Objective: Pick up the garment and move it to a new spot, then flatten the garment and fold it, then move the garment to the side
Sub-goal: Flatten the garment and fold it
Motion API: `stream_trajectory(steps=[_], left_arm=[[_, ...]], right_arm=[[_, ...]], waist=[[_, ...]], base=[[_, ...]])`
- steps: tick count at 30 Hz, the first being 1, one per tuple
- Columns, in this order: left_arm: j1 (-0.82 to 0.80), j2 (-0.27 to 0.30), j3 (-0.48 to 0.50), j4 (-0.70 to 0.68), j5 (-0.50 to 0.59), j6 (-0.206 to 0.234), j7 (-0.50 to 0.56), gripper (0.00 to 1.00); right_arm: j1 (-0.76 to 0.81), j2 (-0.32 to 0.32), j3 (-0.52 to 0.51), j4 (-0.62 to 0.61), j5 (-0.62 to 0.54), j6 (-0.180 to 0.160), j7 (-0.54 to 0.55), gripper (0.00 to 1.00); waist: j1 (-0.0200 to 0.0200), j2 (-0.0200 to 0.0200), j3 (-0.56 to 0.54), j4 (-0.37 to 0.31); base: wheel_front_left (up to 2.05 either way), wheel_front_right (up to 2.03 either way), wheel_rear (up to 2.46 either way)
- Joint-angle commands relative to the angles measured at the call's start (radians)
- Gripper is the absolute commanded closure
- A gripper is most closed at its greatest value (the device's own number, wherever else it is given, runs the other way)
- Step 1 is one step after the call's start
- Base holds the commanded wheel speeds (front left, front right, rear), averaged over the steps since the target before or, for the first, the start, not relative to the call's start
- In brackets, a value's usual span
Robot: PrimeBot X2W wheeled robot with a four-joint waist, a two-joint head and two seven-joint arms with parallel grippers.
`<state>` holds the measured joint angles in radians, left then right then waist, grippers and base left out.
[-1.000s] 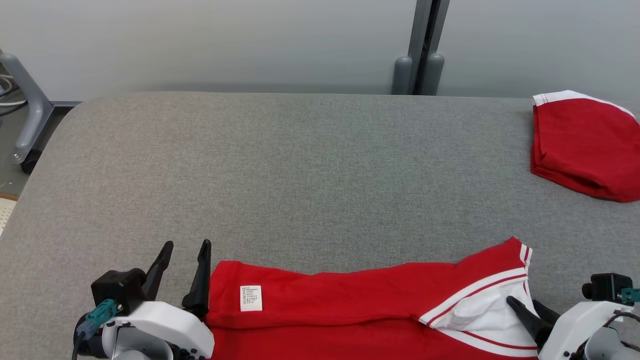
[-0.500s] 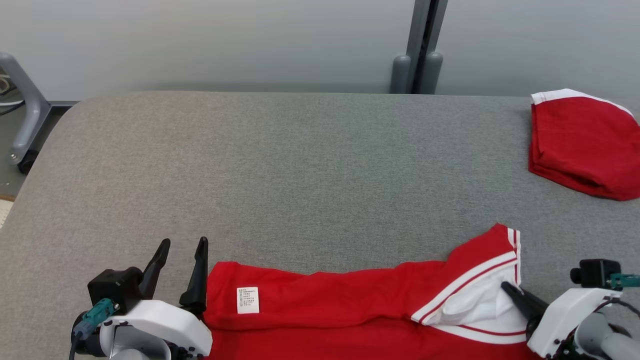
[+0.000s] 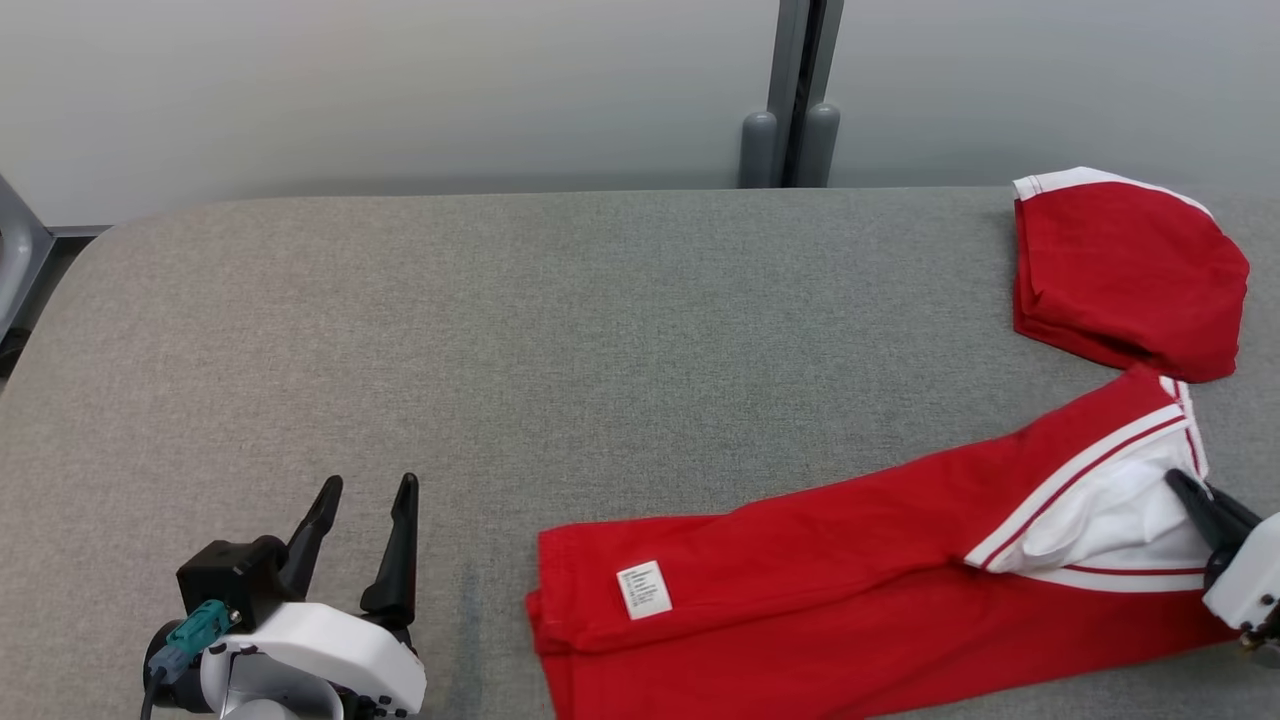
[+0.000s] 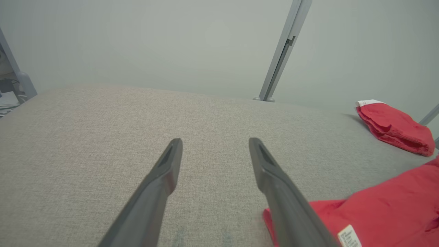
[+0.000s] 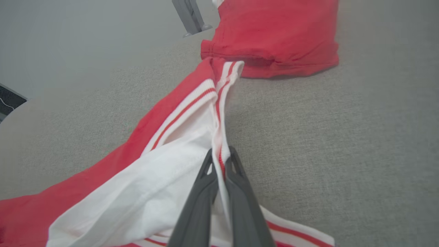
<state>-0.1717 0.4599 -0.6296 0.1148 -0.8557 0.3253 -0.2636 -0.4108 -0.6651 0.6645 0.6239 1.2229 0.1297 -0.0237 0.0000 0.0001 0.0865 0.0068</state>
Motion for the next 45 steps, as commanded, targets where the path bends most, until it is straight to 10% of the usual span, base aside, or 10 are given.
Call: stream_trajectory(steps=[1,26,45], left_arm=[[0.001,0.002,0.007,0.004,0.004,-0.007,-0.002,0.00],[0.026,0.036,0.019,-0.019,-0.002,0.010,0.009,0.00],[0.037,0.017,-0.001,-0.024,-0.002,0.012,0.019,0.00]], right_arm=[[-0.012,-0.009,-0.008,0.000,-0.008,0.002,0.000,1.00],[0.133,-0.049,-0.051,-0.661,0.017,0.002,0.130,1.00],[0.162,0.217,-0.020,-0.588,-0.060,0.002,0.303,1.00]], waist=[[0.0000,-0.0001,0.000,-0.002],[0.0000,-0.0001,-0.035,0.015],[0.0000,-0.0001,-0.046,0.201]], base=[[0.00,0.00,0.00],[0.00,0.00,0.00],[0.00,0.00,0.00]])
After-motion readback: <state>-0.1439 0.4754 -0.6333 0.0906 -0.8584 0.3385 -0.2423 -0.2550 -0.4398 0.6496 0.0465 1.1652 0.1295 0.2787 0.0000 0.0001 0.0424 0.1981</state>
